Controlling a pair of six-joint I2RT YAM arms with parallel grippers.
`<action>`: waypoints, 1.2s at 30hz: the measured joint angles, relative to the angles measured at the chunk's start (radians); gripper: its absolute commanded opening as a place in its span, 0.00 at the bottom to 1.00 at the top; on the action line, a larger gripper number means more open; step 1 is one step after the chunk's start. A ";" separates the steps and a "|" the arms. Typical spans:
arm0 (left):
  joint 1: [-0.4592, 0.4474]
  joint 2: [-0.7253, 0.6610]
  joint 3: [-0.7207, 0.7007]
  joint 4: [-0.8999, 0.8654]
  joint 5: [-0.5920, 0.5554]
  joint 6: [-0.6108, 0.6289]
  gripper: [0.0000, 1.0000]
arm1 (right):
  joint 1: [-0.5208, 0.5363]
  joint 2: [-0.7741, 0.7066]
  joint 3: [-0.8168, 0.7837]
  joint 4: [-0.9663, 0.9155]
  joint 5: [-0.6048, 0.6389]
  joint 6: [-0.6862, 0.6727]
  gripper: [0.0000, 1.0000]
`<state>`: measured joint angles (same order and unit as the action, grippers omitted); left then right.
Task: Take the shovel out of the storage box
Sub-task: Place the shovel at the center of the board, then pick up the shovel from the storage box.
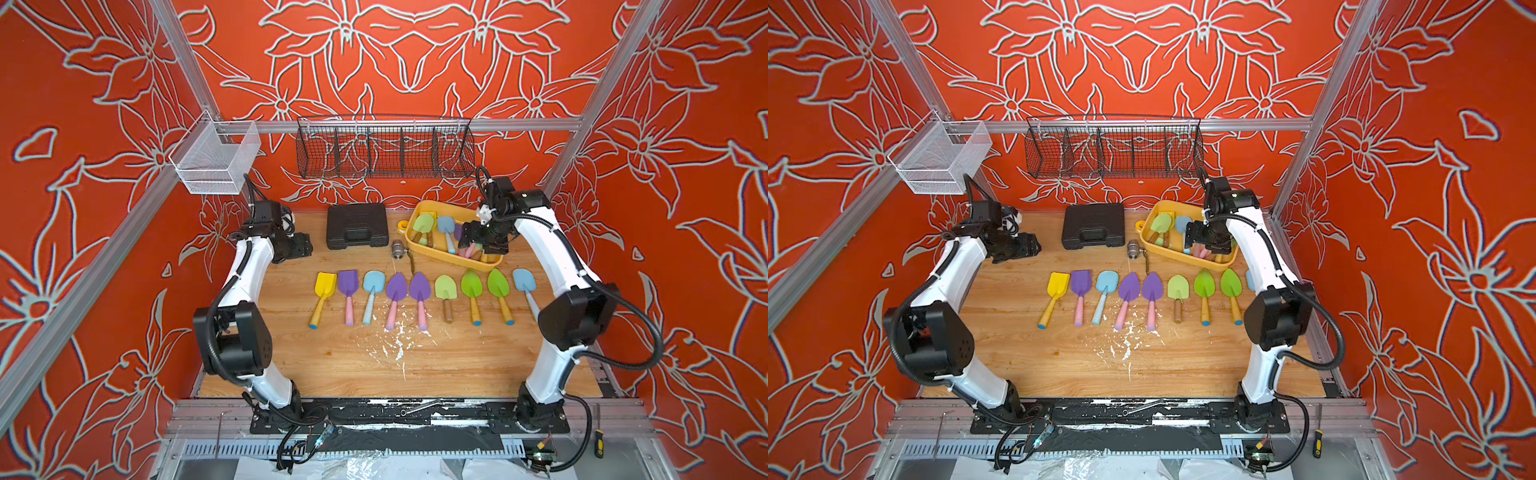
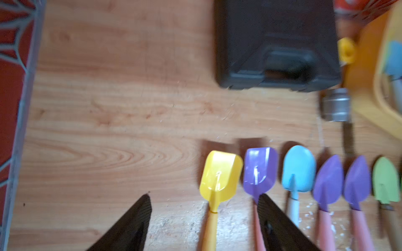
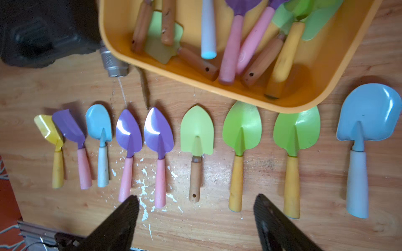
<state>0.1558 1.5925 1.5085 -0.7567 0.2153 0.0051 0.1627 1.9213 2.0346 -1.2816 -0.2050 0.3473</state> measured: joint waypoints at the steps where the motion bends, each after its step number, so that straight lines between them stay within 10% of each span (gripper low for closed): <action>1: -0.030 -0.039 0.007 0.003 0.005 -0.015 0.80 | -0.013 0.043 0.030 0.003 0.002 -0.002 0.73; 10: -0.263 -0.307 0.000 0.050 0.054 -0.166 0.94 | -0.066 0.431 0.365 -0.013 -0.004 0.012 0.61; 36: -0.280 -0.496 0.121 0.036 0.059 -0.321 0.98 | -0.074 0.675 0.449 0.083 -0.002 0.085 0.22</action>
<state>-0.1246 1.0962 1.6295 -0.7204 0.2741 -0.3161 0.0887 2.5961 2.4840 -1.1984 -0.2066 0.4328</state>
